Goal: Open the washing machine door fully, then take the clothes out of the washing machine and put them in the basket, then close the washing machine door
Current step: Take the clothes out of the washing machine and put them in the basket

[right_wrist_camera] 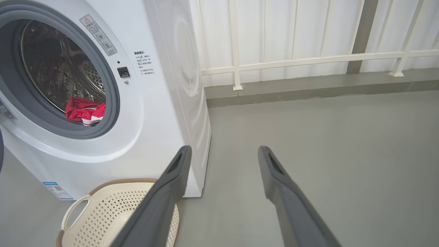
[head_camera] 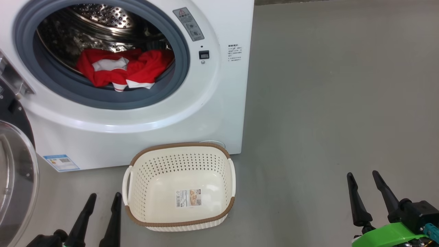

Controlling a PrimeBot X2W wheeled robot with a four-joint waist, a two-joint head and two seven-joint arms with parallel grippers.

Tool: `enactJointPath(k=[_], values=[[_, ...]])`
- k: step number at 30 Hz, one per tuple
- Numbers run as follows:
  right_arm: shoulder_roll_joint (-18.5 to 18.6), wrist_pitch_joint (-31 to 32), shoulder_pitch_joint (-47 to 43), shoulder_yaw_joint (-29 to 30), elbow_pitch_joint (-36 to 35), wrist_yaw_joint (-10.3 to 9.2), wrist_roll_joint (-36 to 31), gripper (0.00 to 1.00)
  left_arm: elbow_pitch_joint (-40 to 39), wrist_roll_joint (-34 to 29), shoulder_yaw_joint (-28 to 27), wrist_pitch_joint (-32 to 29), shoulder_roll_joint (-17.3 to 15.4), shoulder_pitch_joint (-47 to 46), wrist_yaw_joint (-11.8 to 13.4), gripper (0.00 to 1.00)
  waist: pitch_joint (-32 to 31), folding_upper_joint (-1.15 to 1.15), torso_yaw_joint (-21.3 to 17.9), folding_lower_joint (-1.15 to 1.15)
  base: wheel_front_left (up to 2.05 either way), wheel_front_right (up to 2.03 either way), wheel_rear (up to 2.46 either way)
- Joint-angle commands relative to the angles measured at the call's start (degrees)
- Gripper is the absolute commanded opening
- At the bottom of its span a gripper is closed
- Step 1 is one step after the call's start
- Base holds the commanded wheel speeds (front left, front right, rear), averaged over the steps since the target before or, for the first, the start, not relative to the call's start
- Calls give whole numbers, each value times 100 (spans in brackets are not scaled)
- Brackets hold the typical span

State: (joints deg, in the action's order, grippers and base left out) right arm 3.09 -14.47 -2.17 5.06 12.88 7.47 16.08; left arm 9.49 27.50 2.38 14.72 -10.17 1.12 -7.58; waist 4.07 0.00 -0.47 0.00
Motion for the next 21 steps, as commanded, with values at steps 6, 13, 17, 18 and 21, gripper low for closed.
enactJointPath(k=[6, 13, 17, 18, 21], values=[[56, -52, 178, -142, -147, 2, -53, 100, -170, 72, -160, 28, -179, -269, 9, 100, 34, 0, 9, 0, 107, -115, 8], [50, -52, 178, -154, -149, 2, -61, 100, -131, 32, -155, 28, -184, -299, 9, 100, 43, 0, 28, 0, 174, -183, 9], [45, -52, 178, -172, -144, 2, -60, 100, -27, -130, -213, 28, -179, -312, 9, 100, 49, 0, 42, 0, 146, -149, 3], [41, -52, 183, -182, -142, 2, -57, 100, -41, -143, -220, 28, -153, -311, 9, 100, 57, 0, 51, 0, 99, -99, 0], [36, -52, 185, -191, -143, 2, -60, 100, -61, -161, -225, 28, -127, -298, 9, 100, 75, 0, 63, 0, 72, -72, 0]])
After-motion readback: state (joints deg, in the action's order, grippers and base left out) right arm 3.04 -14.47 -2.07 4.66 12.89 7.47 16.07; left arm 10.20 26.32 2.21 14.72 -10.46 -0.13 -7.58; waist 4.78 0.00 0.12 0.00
